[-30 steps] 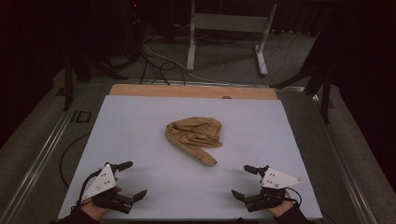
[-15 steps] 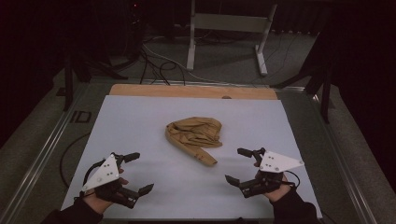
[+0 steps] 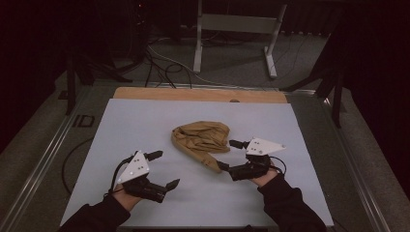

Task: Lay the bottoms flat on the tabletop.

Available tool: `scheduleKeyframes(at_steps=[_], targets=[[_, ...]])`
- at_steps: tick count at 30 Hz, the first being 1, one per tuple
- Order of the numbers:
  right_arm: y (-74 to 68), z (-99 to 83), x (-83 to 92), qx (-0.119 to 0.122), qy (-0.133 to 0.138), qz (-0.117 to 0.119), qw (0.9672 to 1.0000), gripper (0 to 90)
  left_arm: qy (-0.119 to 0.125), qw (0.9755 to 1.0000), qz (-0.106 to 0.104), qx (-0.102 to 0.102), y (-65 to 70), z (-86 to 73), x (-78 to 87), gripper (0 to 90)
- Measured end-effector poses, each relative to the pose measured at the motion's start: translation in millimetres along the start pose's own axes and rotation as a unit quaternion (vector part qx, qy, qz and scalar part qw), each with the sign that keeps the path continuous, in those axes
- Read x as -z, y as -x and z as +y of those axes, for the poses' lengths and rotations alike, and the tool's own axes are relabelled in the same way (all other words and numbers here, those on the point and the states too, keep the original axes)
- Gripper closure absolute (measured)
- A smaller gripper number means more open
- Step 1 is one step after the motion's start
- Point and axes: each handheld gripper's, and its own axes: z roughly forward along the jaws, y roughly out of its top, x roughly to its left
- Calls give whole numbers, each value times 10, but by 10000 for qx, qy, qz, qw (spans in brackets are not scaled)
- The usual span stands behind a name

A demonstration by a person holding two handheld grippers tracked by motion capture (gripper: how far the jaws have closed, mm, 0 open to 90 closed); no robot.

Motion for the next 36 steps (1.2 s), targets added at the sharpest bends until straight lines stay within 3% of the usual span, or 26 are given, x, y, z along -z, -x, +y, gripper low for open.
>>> scheduleKeyframes(at_steps=[5,8,11,20,28,29,33,36], targets=[[59,-51,-212,12,-98,-282,9996,312,-145,9998,3,119,3,-52,-204,5],[103,-85,-333,38,-218,-378,9990,406,-292,9993,169,153,10,-109,-385,5],[147,-117,-437,5,-282,-446,9986,478,-417,9988,165,199,0,-153,-497,5],[282,-198,-696,157,-566,-634,9963,578,-762,9964,100,364,31,-266,-783,5],[343,-257,-863,223,-854,-845,9925,640,-996,9944,27,355,95,-300,-971,5],[355,-274,-883,217,-873,-928,9916,656,-1076,9932,85,430,82,-335,-1064,5],[373,-313,-925,288,-1031,-943,9898,686,-1168,9915,169,553,43,-355,-1161,12],[372,-349,-958,344,-1200,-971,9874,764,-1261,9904,249,512,27,-336,-1224,16]])
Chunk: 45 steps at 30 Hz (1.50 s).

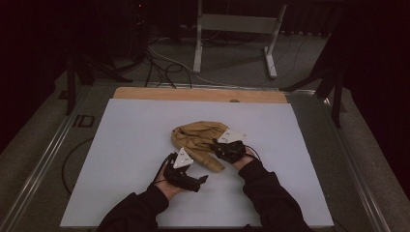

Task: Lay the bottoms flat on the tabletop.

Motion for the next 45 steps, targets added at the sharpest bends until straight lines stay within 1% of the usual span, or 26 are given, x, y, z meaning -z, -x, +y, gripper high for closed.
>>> scheduleKeyframes(at_steps=[1,2,3,6,8,9,10,12,13,15,16,17,18,20,22,23,25,27,28,29,34,36,39,43,44,45], targets=[[-11,-7,-6,16,-57,-60,10000,799,-18,10000,29,-3,-5,12,-15,19],[-11,-7,-6,16,-57,-60,10000,799,-18,10000,29,-3,-5,12,-15,25],[1,-21,-10,16,-72,19,10000,875,-71,9999,74,34,-15,36,-43,32],[-5,-34,9,-74,-60,117,9999,891,-84,9999,111,73,-21,75,-80,33],[0,-41,14,-66,-45,180,9998,893,-73,9999,116,91,-24,85,-90,39],[-14,-57,27,-127,-35,266,9996,895,-120,9997,148,136,-28,103,-110,41],[-17,-65,37,-114,-57,318,9994,896,-128,9997,176,134,-28,108,-125,52],[-41,-83,46,-46,-109,372,9992,897,-213,9994,272,49,-29,114,-153,71],[-62,-91,54,-81,-166,386,9991,897,-272,9992,292,2,-34,115,-168,96],[-67,-114,64,-22,-201,458,9987,896,-379,9989,275,-21,-45,118,-207,137],[-81,-125,68,-74,-224,478,9986,896,-439,9987,260,-30,-50,124,-229,161],[-78,-134,75,-109,-247,525,9983,896,-440,9986,285,-35,-46,134,-245,161],[-81,-143,74,-186,-247,597,9977,897,-410,9988,253,-23,-43,149,-257,165],[-86,-149,75,-206,-266,639,9974,897,-395,9990,211,4,-38,167,-266,201],[-113,-149,81,-250,-263,683,9970,896,-327,9994,71,60,-13,209,-286,220],[-124,-145,82,-239,-257,717,9968,896,-294,9995,66,62,-3,214,-293,262],[-136,-140,84,-236,-235,754,9966,896,-294,9995,130,-32,12,235,-301,311],[-137,-138,82,-226,-216,793,9964,896,-274,9995,127,-62,13,243,-305,393],[-145,-135,82,-217,-229,801,9963,896,-293,9993,213,-79,15,250,-313,393],[-150,-128,85,-249,-231,786,9963,896,-290,9994,192,-59,7,251,-314,450],[-133,-134,78,-263,-220,823,9960,896,-336,9993,124,-98,-16,232,-332,610],[-134,-138,79,-279,-234,795,9962,896,-335,9992,160,-125,-22,212,-334,720],[-133,-141,88,-319,-222,798,9961,896,-352,9993,73,-42,-52,197,-323,847],[-124,-135,94,-284,-212,793,9962,896,-460,9988,79,-122,-44,204,-307,892],[-125,-132,96,-290,-214,785,9963,896,-500,9986,120,-152,-41,208,-298,895],[-122,-130,99,-290,-203,793,9962,896,-525,9985,104,-116,-37,214,-289,898]])
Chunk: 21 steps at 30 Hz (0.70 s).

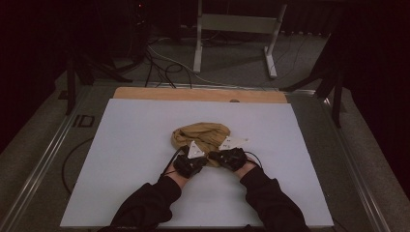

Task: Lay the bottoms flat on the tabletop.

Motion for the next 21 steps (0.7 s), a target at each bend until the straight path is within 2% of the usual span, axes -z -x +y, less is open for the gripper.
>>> scheduleKeyframes(at_steps=[7,14,21], targets=[[16,19,54,6,40,-19,10000,897,-123,9997,-58,-191,3,-1,102,900],[18,-6,138,95,-4,-4,10000,897,-259,9988,60,-417,-50,-78,364,900],[11,-73,274,178,-90,-21,9998,897,-413,9976,149,-529,-157,-228,595,900]])
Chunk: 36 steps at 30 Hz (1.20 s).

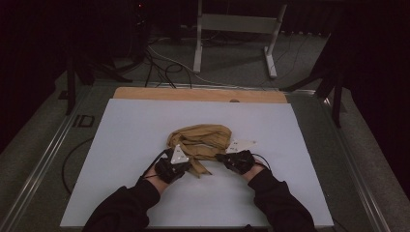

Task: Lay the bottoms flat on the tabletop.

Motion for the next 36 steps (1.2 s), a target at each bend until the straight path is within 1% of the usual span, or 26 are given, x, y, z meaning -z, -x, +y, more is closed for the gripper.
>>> scheduleKeyframes(at_steps=[1,2,3,4,5,6,7,8,9,10,12,13,14,16,18,19,20,25,27,29,30,32,33,34,35,36], targets=[[0,0,0,0,0,0,10000,897,0,10000,0,0,0,0,0,900],[3,-28,38,-49,7,17,10000,897,-12,10000,60,-24,-26,-51,62,900],[3,-28,38,-49,7,17,10000,897,-12,10000,60,-24,-26,-51,62,900],[8,-57,76,-33,4,-6,10000,897,-44,10000,81,-36,-49,-93,126,900],[8,-57,76,-33,4,-6,10000,897,-44,10000,81,-36,-49,-93,126,900],[11,-89,117,-55,6,-7,10000,897,-89,9999,105,-73,-68,-134,189,900],[11,-89,117,-55,6,-7,10000,897,-89,9999,105,-73,-68,-134,189,900],[9,-116,164,-74,-24,-13,10000,897,-152,9997,169,-126,-87,-179,254,900],[9,-116,164,-74,-24,-13,10000,897,-152,9997,169,-126,-87,-179,254,900],[1,-144,221,-25,-36,-51,10000,897,-184,9995,216,-139,-106,-228,316,900],[-11,-177,294,8,-56,-88,9999,897,-211,9995,234,-89,-140,-284,384,900],[-9,-196,333,15,-59,-120,9999,897,-211,9995,234,-89,-140,-284,384,900],[-10,-218,372,-11,-61,-147,9999,897,-197,9995,263,-17,-163,-325,430,900],[6,-266,449,-54,-81,-198,9998,897,-174,9993,319,35,-187,-371,483,900],[26,-315,517,-75,-77,-256,9996,897,-169,9992,357,41,-205,-402,520,900],[26,-315,517,-75,-77,-256,9996,897,-169,9992,357,41,-205,-402,520,900],[37,-357,573,-138,-70,-282,9995,897,-191,9992,353,46,-222,-434,569,900],[60,-442,685,-160,-129,-386,9990,897,-199,9986,485,72,-247,-523,677,900],[81,-487,754,-191,-153,-446,9987,897,-210,9981,553,154,-279,-620,777,900],[94,-530,810,-208,-182,-508,9983,897,-208,9981,553,179,-289,-645,800,900],[104,-567,853,-245,-201,-553,9980,897,-214,9976,612,232,-306,-714,852,900],[125,-643,913,-335,-211,-602,9974,897,-225,9973,639,299,-320,-783,886,900],[130,-672,930,-364,-199,-631,9971,896,-225,9973,639,299,-320,-783,886,900],[139,-718,961,-442,-219,-672,9965,896,-244,9971,634,351,-335,-840,915,900],[139,-718,961,-442,-219,-672,9965,896,-244,9971,634,351,-335,-840,915,900],[153,-786,1005,-562,-225,-691,9958,896,-222,9975,556,373,-345,-887,937,900]])
